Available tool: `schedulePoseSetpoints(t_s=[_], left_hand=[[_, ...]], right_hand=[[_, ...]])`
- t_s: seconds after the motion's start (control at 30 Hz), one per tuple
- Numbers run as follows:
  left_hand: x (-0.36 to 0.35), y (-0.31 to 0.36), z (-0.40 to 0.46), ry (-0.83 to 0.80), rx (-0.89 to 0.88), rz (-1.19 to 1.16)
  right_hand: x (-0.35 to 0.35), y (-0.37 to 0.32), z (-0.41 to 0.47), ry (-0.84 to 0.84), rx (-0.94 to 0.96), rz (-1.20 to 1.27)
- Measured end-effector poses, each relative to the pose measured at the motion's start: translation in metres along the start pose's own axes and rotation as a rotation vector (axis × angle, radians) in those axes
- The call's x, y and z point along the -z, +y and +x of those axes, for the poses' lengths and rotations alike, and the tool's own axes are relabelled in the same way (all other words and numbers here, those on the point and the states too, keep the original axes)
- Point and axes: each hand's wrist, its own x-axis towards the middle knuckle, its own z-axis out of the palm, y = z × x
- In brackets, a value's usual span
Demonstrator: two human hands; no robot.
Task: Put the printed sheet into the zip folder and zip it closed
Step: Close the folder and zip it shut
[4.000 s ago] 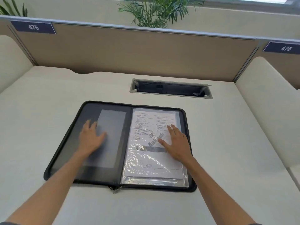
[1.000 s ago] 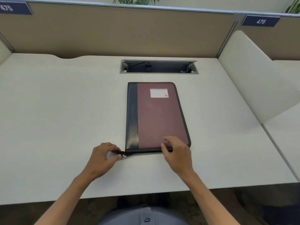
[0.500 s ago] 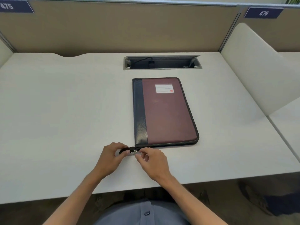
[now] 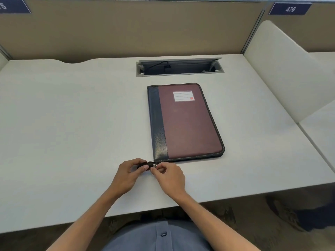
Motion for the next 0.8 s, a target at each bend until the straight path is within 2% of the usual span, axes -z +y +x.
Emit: schedulePoseSetpoints(t_s=[0.1,0.17,0.33,0.8], left_hand=[[-0.001,-0.001,0.0,0.028,0.001,0.034],[-0.003,-0.003,-0.001,0.075,0.004,0.078],[-0.012,-0.004,0.001,0.223,0.047,0.135],[-0.026,0.0,0.004,0.375,0.132,0.115]], right_hand=[[0.002,0.001,0.0,-0.009,0.051,-0.068],[0.005,0.004,-0.001,0.009,0.152,-0.171],[0.021,0.019,-0.001,0.171,0.368,-0.402],[0.086,0.068,0.01,0.25,0.204,-0.341]])
